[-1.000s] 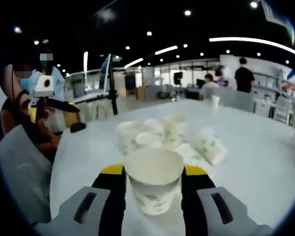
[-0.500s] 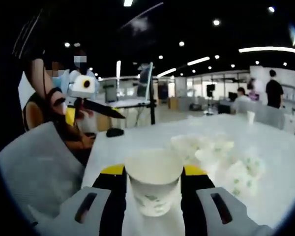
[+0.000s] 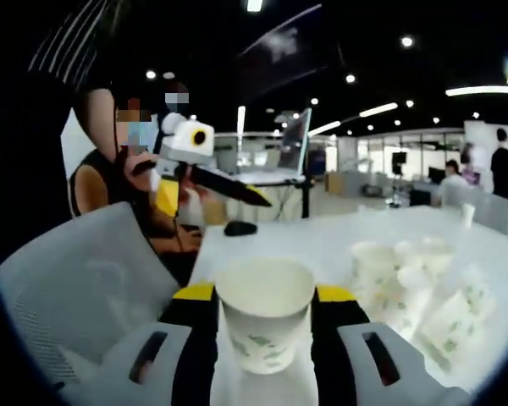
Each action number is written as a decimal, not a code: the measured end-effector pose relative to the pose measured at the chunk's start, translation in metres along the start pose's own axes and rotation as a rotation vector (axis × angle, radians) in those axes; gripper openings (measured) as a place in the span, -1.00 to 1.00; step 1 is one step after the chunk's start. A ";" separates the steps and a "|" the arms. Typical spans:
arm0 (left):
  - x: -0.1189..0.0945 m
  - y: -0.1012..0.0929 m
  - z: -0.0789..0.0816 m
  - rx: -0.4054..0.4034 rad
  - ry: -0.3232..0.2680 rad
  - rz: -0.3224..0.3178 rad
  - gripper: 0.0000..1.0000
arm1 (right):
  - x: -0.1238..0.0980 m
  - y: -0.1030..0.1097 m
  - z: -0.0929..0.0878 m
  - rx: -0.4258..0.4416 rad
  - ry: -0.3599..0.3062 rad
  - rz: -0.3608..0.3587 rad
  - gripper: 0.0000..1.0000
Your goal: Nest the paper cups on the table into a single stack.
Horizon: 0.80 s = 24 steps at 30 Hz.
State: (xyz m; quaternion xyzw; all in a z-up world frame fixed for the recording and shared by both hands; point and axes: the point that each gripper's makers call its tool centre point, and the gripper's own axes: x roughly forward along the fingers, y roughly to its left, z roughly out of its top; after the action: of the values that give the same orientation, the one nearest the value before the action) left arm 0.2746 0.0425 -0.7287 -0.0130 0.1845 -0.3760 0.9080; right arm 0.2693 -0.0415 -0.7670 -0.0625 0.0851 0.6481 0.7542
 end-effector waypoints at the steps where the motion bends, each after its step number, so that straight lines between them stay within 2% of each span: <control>1: 0.000 -0.001 0.000 0.005 -0.003 -0.002 0.96 | 0.000 0.001 -0.001 -0.005 0.002 0.001 -0.21; 15: -0.007 -0.011 -0.001 0.031 -0.007 -0.057 0.97 | 0.000 0.009 -0.017 -0.018 0.007 0.044 -0.23; 24: -0.011 -0.011 -0.010 0.024 0.029 -0.053 0.97 | 0.003 0.011 -0.026 -0.030 0.009 0.056 -0.25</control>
State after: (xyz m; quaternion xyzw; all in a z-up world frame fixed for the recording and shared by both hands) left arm 0.2563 0.0430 -0.7328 -0.0015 0.1925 -0.4023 0.8950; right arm 0.2578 -0.0424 -0.7927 -0.0746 0.0805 0.6698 0.7344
